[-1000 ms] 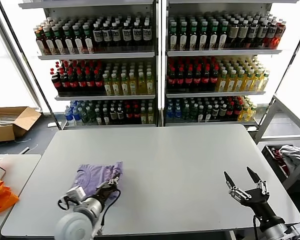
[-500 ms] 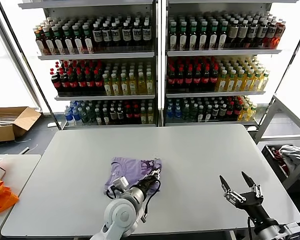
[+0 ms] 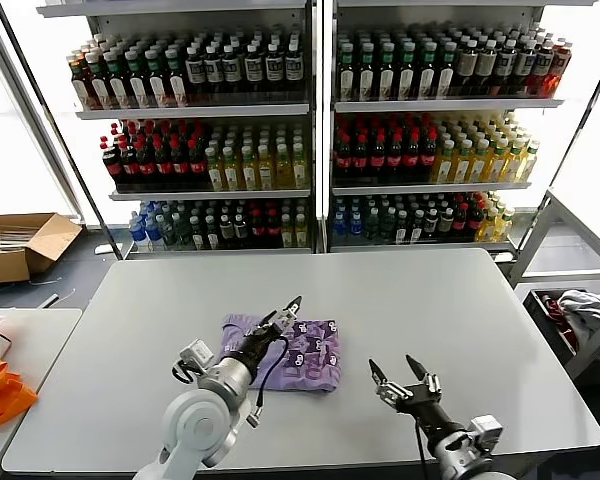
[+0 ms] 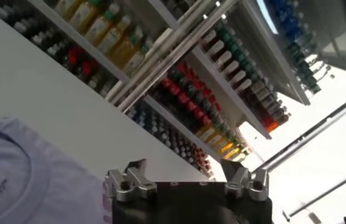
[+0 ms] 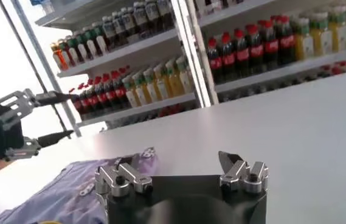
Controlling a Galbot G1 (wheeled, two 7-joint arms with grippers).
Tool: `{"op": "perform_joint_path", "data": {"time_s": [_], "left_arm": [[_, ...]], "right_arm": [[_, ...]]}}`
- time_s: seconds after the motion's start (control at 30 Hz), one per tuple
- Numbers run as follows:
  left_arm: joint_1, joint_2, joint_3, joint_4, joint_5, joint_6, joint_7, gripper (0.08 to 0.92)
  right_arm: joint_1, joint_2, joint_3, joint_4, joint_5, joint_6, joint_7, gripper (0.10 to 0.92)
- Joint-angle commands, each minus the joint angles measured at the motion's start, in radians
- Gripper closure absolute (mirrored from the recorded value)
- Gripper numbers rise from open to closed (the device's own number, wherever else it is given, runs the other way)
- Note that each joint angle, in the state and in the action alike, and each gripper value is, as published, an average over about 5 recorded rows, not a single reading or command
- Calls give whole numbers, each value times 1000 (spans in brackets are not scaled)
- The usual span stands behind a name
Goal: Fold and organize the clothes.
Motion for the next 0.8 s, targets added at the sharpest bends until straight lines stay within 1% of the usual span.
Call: {"op": "perform_joint_path", "data": {"time_s": [0.03,0.2,0.3,0.5,0.6,0.8], "left_arm": [[153,179,-276,-154,-65,-10,117,203],[203,164,-325,-176,-115,-12,107,178],[209,146,-327,-177,-119,-13,101,177],[204,114,-300,-182,-96,-12,94,177],[198,108,-289,-181,-83,-10,91,177],[191,96,-288,-172,-94,-11,80,177]], "right_arm": [[316,28,-351,-222,180,-144,194,203],[345,53,-348,-291,234,-141,218,211],[349,56,-348,-296,256,-131,214,267],[340,45,-335,-256,251,-122,188,440],[327,24,-309,-236,220,-125,147,527],[292,-86,-226,-193,31,-215,-119,700]]}}
